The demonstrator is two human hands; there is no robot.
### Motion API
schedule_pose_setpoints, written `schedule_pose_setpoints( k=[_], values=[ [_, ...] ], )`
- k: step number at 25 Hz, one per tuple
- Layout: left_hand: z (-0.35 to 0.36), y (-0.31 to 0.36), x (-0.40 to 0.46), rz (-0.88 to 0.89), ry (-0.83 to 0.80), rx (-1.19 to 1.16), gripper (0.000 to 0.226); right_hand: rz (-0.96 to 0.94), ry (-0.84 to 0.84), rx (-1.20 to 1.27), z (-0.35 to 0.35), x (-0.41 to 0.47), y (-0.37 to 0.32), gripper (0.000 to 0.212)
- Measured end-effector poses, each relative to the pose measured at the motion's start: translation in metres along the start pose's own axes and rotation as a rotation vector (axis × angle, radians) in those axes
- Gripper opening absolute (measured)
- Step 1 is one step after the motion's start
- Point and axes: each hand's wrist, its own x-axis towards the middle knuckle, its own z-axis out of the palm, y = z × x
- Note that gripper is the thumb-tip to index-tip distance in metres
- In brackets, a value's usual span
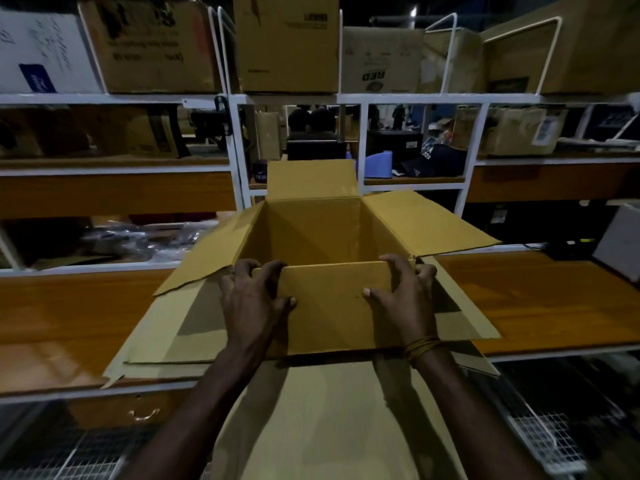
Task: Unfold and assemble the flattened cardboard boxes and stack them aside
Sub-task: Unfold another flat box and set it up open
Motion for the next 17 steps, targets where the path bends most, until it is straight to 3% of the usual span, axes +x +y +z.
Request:
schedule_pose_setpoints(
  k=[11, 17],
  values=[
    [0.011, -0.018, -0.038, -0.099, -0.279, 0.121, 0.066, 0.139, -0.217, -0.091, 0.008, -0.03, 0.034, 0.069],
    [0.014, -0.022, -0.058, -0.149, -0.287, 0.15, 0.064, 0.133, -0.189, -0.133, 0.013, -0.051, 0.049, 0.071]
  ],
)
